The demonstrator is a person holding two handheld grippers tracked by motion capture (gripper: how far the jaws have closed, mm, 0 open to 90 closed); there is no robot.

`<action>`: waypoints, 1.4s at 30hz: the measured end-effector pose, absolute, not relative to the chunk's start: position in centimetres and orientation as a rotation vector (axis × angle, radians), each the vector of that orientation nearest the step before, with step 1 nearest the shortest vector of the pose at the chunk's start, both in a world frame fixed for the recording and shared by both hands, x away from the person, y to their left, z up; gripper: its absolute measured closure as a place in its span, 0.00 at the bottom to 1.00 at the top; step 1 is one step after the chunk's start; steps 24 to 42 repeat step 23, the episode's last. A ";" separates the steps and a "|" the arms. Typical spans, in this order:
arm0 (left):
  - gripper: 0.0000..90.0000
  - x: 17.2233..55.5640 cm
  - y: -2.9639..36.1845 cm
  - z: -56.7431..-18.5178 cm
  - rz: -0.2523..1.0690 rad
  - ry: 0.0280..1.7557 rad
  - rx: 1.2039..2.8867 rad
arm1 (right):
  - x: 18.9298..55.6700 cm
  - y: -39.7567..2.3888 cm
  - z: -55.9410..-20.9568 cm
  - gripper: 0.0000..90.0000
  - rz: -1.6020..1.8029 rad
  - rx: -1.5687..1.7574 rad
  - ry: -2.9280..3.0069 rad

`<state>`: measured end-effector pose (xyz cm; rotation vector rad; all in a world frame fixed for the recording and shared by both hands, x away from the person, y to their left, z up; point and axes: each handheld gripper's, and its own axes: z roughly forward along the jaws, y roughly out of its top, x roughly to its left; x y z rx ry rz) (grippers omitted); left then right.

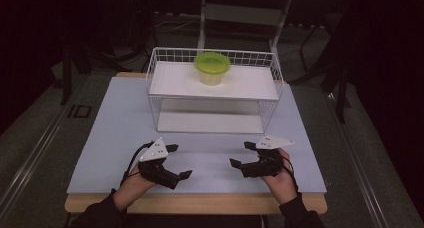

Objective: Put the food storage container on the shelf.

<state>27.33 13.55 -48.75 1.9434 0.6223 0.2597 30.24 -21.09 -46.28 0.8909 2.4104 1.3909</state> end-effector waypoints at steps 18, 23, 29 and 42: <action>0.03 27.0 13.8 -49.7 0.309 0.615 1.967 | 30.7 -21.5 -48.7 0.18 1.280 0.887 2.419; 0.03 27.0 13.8 -49.8 0.309 0.617 1.966 | 30.7 -21.3 -48.8 0.18 1.258 0.871 2.416; 0.03 27.0 13.8 -49.8 0.309 0.617 1.966 | 30.7 -21.3 -48.8 0.18 1.258 0.871 2.416; 0.03 27.0 13.8 -49.8 0.309 0.617 1.966 | 30.7 -21.3 -48.8 0.18 1.258 0.871 2.416</action>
